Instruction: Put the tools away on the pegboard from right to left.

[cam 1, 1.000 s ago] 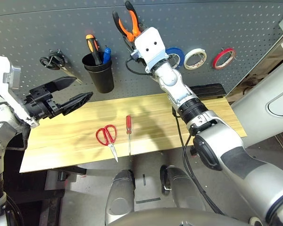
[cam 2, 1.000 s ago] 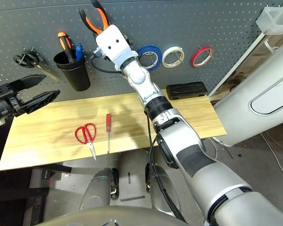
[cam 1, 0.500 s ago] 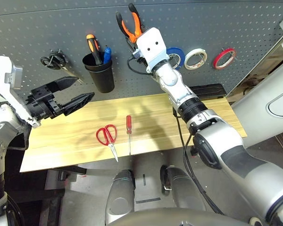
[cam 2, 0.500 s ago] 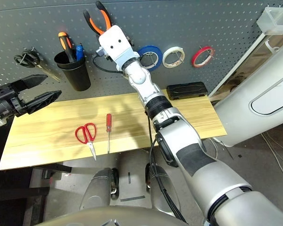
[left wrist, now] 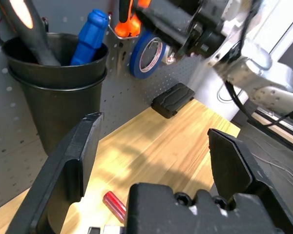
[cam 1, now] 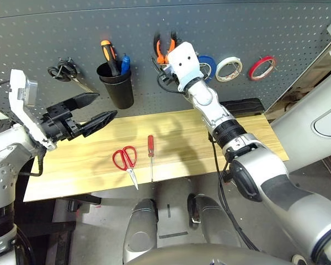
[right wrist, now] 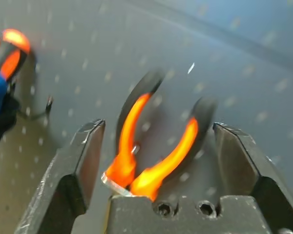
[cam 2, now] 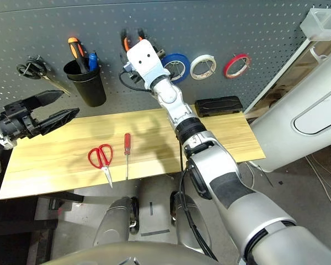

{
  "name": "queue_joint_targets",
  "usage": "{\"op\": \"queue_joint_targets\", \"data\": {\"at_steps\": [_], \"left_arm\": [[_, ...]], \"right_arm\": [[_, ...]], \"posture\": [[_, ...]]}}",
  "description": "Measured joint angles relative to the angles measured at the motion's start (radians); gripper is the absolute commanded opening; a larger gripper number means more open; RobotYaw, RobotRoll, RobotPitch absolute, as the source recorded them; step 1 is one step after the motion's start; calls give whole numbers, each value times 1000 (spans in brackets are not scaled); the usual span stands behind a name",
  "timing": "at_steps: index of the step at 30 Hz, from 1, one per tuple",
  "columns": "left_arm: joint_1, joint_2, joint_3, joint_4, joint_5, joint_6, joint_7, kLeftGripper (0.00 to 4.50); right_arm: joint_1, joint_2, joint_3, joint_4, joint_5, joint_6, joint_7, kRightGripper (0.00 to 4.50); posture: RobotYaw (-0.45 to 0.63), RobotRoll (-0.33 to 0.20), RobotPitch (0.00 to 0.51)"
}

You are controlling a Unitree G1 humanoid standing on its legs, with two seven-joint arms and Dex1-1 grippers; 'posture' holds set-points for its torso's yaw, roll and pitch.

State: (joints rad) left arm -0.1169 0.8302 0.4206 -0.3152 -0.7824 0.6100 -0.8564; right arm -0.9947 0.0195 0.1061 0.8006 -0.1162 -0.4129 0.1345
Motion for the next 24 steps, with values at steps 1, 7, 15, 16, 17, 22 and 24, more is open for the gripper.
{"op": "queue_joint_targets", "data": {"at_steps": [1, 7, 15, 16, 17, 22, 24], "left_arm": [[0, -2, -1, -4, -1, 1, 5, 4500], [-2, -29, -16, -28, -5, 20, 43, 4500], [-29, -48, -61, -27, -3, 37, 72, 4500], [-32, -53, -69, -28, -3, 39, 76, 4500], [-35, -62, -79, -28, -3, 41, 80, 4500], [-45, -107, -133, -25, 6, 48, 106, 4500], [-43, -161, -155, -23, 14, 56, 154, 4500]], "right_arm": [[23, -13, -1, -62, 12, 18, 23, 4473], [150, -171, -4, -504, 178, 231, 274, 4473], [230, -526, -79, -871, 483, 739, 615, 4473], [238, -560, -89, -895, 518, 795, 640, 4473], [256, -604, -99, -924, 556, 859, 673, 4473], [381, -744, -86, -991, 609, 992, 798, 4473], [465, -772, -52, -1013, 599, 999, 836, 4473]], "posture": [[81, 0, 116], [50, 0, 124], [-4, 0, 133], [-4, 0, 133], [-9, 0, 134], [-21, 0, 144], [-22, 0, 151]]}}
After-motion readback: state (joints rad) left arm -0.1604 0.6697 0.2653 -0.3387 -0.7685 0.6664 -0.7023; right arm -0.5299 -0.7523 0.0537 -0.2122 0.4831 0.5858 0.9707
